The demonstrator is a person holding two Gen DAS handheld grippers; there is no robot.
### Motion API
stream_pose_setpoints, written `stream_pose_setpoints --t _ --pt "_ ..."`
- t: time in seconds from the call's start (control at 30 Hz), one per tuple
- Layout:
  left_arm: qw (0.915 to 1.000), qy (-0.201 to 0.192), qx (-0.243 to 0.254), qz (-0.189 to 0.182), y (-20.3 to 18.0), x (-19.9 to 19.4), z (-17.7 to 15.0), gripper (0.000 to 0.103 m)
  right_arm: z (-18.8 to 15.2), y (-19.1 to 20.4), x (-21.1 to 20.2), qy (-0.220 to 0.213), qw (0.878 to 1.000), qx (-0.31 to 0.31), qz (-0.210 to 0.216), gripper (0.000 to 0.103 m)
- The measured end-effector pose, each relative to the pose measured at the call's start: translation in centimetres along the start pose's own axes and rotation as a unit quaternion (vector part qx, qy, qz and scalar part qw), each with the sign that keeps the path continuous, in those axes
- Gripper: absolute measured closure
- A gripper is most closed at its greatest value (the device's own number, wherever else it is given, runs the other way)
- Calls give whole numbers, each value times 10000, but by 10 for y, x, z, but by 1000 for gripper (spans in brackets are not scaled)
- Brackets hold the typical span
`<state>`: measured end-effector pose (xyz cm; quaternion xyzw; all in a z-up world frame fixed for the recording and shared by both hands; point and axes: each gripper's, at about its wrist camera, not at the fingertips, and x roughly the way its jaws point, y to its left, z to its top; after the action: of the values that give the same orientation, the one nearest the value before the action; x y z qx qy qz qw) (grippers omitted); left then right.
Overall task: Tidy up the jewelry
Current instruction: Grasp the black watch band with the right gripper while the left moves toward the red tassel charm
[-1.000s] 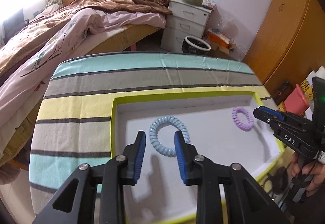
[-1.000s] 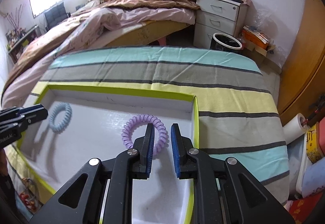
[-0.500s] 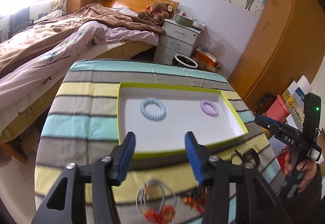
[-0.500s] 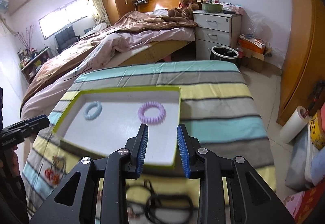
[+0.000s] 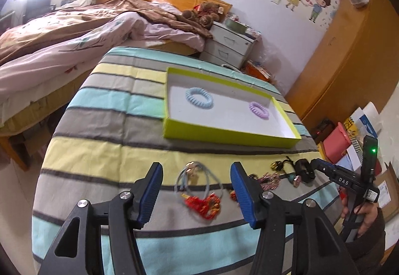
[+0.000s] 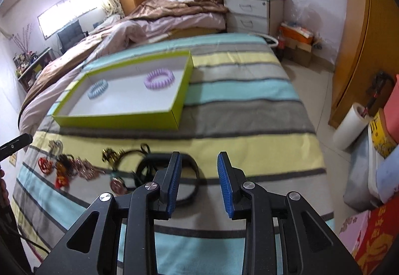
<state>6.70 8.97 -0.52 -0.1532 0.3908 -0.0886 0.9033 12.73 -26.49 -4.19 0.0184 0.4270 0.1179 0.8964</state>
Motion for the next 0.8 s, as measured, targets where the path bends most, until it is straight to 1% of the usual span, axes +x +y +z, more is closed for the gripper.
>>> stream_pose_setpoints --t 0.13,0.23,0.3,0.33,0.37,0.4,0.5,0.57,0.63,0.7,0.73,0.8 --pt "9999 139 -33 76 6 2 -8 46 -3 1 6 115 9998 -155 -44 72" --pt "9998 189 -62 7 8 1 -13 46 -4 0 13 255 9995 -156 -87 72" --pt "9997 234 39 59 7 1 -16 46 -6 1 14 274 9994 -179 -136 72" --pt "9996 260 82 98 7 1 -17 45 -7 1 14 256 9994 -174 -141 72" --pt "9994 305 122 143 6 1 -19 40 -7 1 14 253 9995 -162 -139 72" --pt "9992 346 135 153 6 2 -21 37 -7 1 15 266 9994 -164 -142 72" --pt "9991 406 63 61 7 2 -24 37 -7 0 15 258 9994 -186 -167 72" --pt "9989 446 52 92 7 2 -26 37 -7 0 15 250 9994 -187 -174 73" --pt "9986 493 70 166 7 2 -27 37 -7 0 15 224 9992 -190 -256 82" --pt "9985 520 31 176 8 4 -28 37 -8 0 13 198 9995 -168 -184 95" --pt "9984 528 18 180 7 5 -28 37 -8 1 12 183 9995 -176 -163 99" --pt "9986 486 98 203 4 4 -29 37 -9 2 9 117 9995 -200 -217 99"
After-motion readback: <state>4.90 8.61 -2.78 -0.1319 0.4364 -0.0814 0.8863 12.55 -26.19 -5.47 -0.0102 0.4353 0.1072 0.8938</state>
